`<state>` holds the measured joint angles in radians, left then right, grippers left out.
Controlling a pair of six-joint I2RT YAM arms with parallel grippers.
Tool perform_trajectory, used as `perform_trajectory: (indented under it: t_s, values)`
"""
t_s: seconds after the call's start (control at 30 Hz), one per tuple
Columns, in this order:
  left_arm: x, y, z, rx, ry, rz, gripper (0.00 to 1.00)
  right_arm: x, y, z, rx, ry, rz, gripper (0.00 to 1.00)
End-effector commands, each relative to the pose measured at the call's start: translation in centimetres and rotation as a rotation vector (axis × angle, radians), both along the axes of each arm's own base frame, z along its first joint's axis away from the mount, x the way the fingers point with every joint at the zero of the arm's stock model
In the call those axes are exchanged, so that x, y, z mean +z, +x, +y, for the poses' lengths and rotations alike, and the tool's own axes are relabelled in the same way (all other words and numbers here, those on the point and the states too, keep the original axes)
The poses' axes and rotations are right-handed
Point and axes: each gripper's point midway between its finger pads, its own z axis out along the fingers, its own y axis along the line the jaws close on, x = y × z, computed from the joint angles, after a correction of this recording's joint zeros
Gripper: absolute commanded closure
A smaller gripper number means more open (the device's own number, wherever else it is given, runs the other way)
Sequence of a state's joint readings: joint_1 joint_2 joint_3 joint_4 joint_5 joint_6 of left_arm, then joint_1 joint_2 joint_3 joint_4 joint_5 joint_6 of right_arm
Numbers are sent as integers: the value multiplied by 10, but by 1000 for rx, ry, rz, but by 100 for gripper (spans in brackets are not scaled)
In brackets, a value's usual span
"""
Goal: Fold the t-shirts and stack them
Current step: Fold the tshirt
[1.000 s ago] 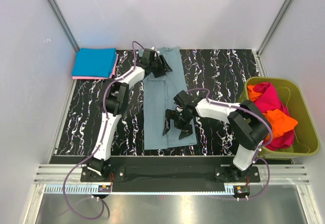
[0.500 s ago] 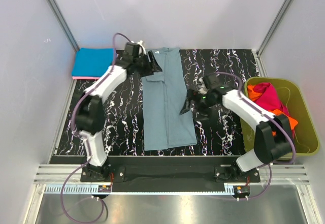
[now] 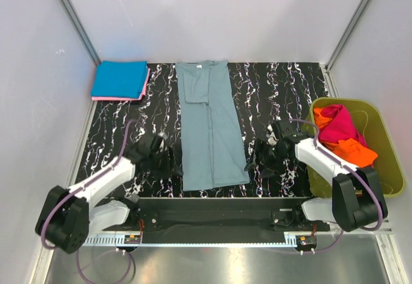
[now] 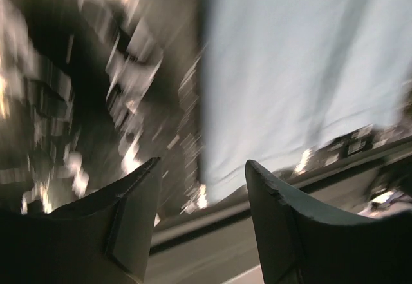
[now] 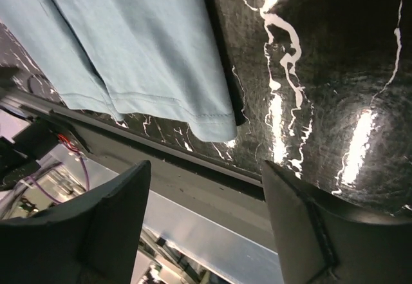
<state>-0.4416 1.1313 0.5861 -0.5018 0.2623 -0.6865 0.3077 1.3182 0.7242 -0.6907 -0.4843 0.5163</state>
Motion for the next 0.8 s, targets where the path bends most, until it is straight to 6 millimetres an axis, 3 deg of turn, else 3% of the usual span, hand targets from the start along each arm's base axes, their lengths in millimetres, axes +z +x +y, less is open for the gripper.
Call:
perform_trajectory:
  t_s: [0.0,0.2,0.37,0.77]
  values:
    - [2,-5,-3,106,-64,-32,41,4,8,9,-68,75,-40,25]
    - [-14,-10,-5,118,-82,2,43,-25,3,16,-52,118,24,40]
    - [-33,-22,-7,102,-67,95,44,-36,3,14,-57,106,42,39]
    - [-48,-38,-10,126,-105,165,47,-49,-1,17,-58,116,77,39]
